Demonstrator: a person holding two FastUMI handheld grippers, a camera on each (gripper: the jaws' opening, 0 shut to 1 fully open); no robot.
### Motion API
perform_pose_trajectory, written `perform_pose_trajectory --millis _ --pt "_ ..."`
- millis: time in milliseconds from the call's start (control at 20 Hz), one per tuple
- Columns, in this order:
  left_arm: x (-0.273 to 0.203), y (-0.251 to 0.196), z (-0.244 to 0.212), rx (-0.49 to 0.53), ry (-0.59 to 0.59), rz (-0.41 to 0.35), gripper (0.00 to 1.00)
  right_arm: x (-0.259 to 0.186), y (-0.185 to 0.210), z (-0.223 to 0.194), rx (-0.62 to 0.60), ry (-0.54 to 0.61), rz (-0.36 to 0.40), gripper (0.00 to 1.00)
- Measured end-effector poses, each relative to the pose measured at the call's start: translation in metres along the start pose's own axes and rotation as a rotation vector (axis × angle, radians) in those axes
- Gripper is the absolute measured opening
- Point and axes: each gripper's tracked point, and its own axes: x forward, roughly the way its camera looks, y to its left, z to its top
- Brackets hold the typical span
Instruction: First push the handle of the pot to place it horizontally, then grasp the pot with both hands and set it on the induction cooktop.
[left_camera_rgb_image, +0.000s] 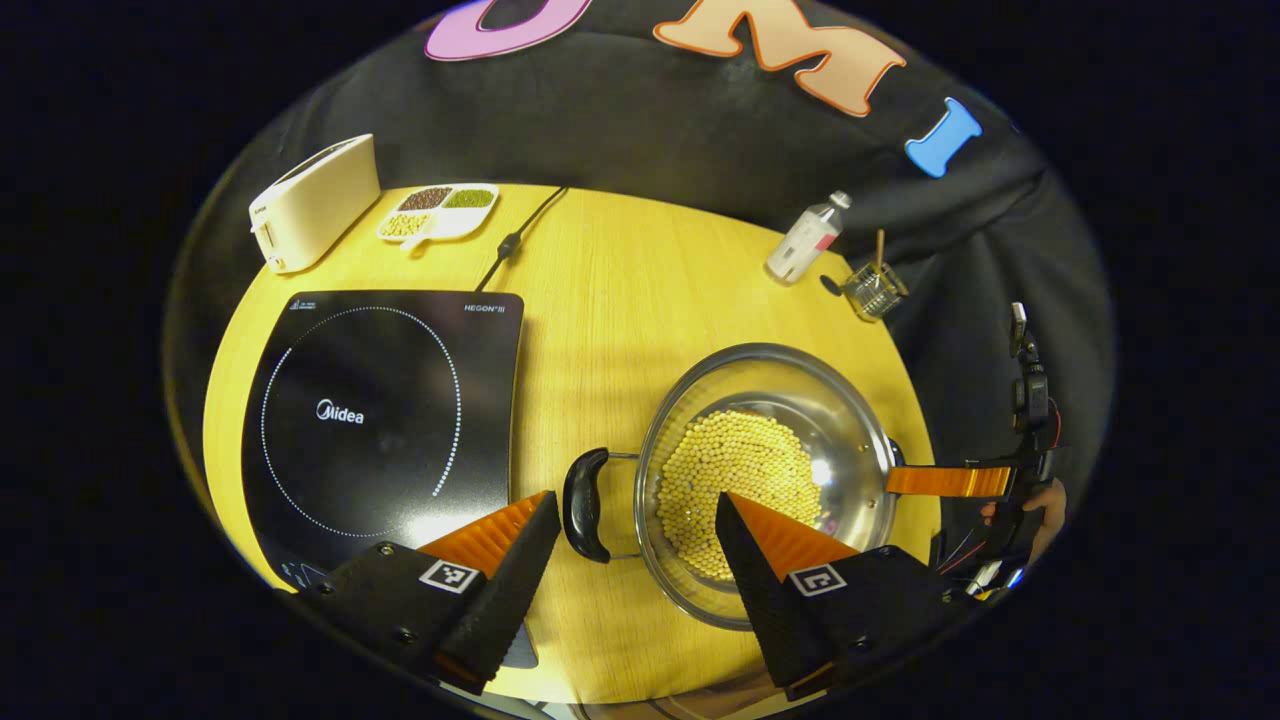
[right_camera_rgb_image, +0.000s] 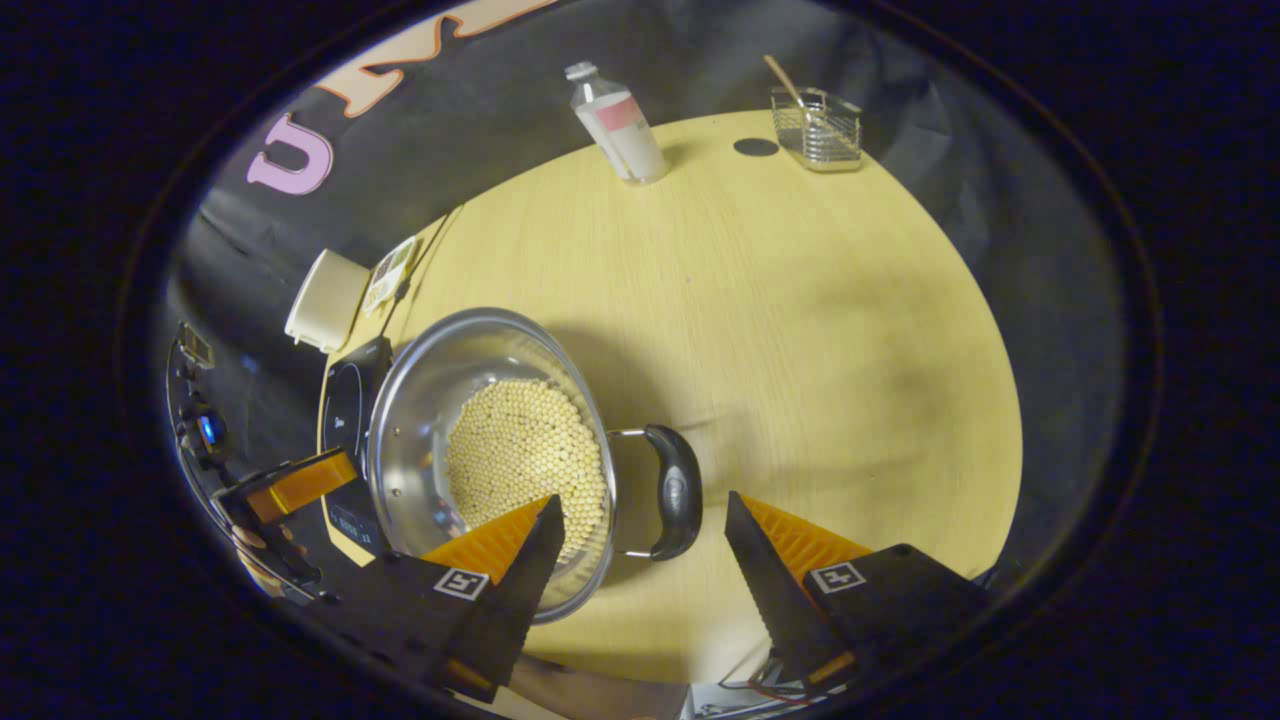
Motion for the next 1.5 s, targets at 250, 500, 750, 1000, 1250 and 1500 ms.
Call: perform_pose_trajectory --millis 250,500,750,1000,1250,1500 --pt "0.028 0.007 -0.007 -0.022 0.085 0.023 0.96 0.026 0.002 -0.003 0.004 0.089 0.069 0.99" --pt "0.048 0.014 -0.015 -0.029 0.163 0.027 0.93 0.043 0.003 -0.007 0.016 0.155 0.121 0.98" --pt "0.058 0.022 -0.02 -0.031 0.203 0.028 0.86 0.057 0.002 -0.006 0.058 0.197 0.146 0.81" --pt "0.069 0.027 -0.032 -0.069 0.261 0.026 0.64 0.061 0.012 -0.01 0.096 0.251 0.217 0.63" --pt "0.071 0.028 -0.035 -0.073 0.281 0.006 0.63 0.064 0.021 -0.01 0.122 0.261 0.292 0.51" --pt "0.062 0.022 -0.044 -0.103 0.298 0.034 0.6 0.059 0.019 -0.011 0.092 0.233 0.29 0.48"
